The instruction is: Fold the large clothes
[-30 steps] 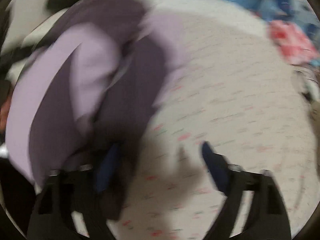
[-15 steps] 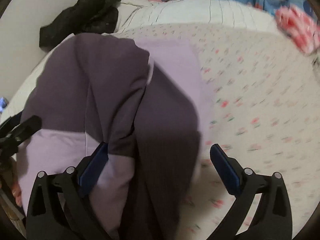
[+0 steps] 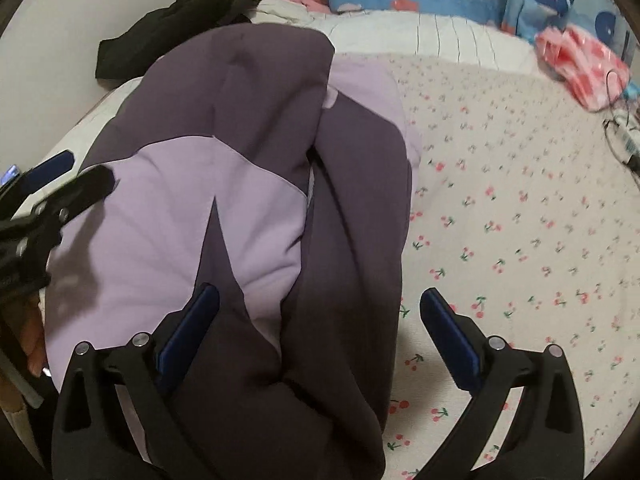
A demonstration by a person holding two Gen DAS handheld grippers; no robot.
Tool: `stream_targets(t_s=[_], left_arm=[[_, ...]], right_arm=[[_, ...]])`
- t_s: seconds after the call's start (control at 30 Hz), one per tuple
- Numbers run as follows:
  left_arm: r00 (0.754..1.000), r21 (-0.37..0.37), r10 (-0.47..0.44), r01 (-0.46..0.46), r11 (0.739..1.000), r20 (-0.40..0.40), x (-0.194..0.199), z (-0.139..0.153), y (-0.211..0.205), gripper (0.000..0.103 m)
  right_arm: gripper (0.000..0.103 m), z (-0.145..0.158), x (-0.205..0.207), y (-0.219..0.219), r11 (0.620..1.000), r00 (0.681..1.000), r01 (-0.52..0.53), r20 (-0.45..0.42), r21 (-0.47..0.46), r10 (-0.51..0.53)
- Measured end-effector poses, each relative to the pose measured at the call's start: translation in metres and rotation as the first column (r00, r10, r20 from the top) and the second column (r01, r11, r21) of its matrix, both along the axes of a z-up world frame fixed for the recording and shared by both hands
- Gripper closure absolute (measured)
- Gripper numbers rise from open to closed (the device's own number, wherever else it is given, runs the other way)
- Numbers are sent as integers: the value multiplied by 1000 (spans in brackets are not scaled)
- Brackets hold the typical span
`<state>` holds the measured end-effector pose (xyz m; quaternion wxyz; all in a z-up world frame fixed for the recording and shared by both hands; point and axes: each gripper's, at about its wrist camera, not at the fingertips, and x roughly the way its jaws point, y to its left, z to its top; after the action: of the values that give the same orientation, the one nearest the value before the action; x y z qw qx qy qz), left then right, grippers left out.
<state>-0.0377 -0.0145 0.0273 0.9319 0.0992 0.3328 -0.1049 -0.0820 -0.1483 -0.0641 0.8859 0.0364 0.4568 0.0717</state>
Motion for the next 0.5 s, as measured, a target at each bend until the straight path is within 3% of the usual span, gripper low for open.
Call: stream_targets(t_s=[0.07, 0.3, 0.4, 0.5], left_arm=[[1000, 9, -11, 11, 1000, 4, -7, -1, 1, 6], [999, 3, -42, 42, 999, 24, -26, 3, 7, 6], [998, 5, -45, 45, 999, 37, -31, 4, 9, 6], [999, 12, -37, 37, 999, 34, -30, 2, 9, 6]], right_arm=[[7, 18, 20, -5, 1000, 1000, 7, -3, 18, -7], [7, 31, 6, -20, 997, 999, 33, 28, 64, -35], [7, 21, 4, -26, 994, 1000, 27, -13, 107, -26], [7, 39, 15, -29, 995, 1000, 7, -19, 99, -6]])
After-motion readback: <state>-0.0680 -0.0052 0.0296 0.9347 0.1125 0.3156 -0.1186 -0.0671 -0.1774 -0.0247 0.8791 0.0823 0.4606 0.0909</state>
